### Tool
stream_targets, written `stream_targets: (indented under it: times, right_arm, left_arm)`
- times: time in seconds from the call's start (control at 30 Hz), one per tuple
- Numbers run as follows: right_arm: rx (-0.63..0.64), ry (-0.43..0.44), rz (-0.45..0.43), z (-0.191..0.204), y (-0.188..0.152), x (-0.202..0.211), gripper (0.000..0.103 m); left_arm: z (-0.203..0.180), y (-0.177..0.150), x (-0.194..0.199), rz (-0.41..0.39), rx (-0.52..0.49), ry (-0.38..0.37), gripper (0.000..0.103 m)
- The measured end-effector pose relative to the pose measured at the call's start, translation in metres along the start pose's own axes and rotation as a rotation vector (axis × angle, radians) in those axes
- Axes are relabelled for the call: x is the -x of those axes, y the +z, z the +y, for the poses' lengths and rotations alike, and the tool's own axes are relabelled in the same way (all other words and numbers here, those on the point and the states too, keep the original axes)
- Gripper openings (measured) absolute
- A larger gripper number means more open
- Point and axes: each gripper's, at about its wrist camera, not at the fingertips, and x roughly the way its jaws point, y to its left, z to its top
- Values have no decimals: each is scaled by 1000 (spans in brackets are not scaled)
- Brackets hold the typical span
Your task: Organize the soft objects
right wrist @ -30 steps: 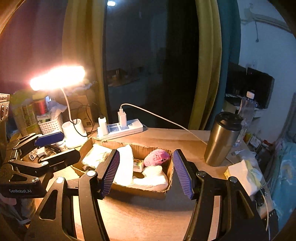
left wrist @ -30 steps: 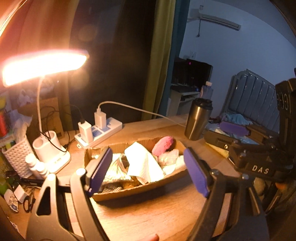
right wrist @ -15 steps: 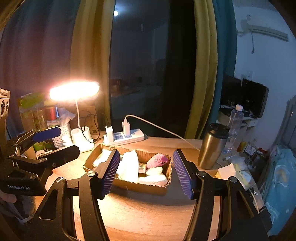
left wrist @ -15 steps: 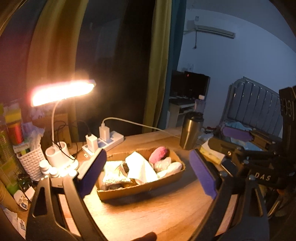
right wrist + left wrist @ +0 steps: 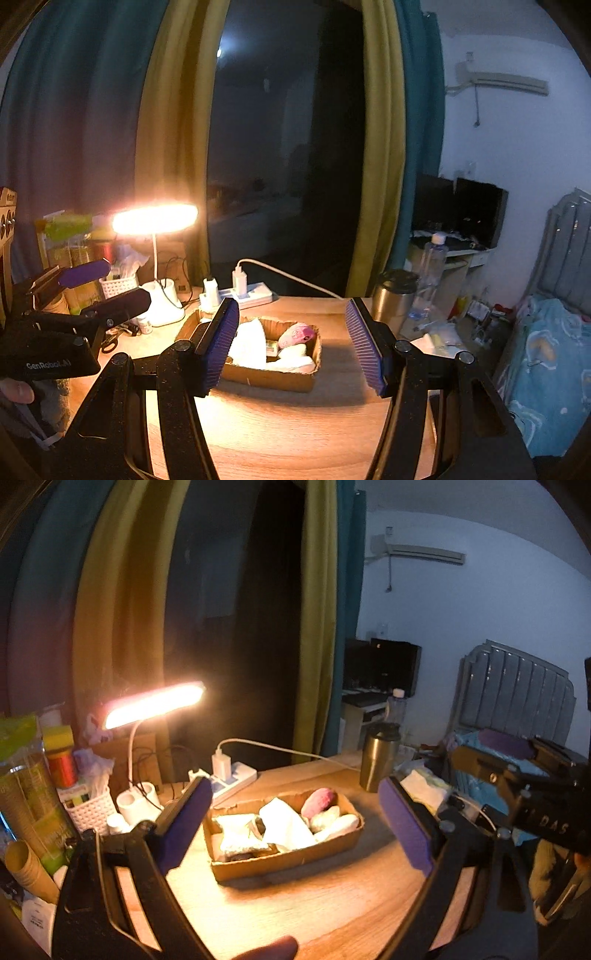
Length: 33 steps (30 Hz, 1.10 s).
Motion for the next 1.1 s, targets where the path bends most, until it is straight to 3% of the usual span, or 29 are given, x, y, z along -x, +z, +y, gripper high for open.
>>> stream_targets:
  times: [0.13,0.4,1.1]
  right_arm:
    - [-14,-33,-33,-2,3,21,72]
    - [-31,-62,-81,-9,5,51,73]
    - [-45,-61,-84,-12,0,54,73]
  left_arm:
    - [-9,4,15,-22,-39,4,93]
    - [-14,14,40,-70,-48,21,93]
    - [-19,17,52,-88,-53,-9,94]
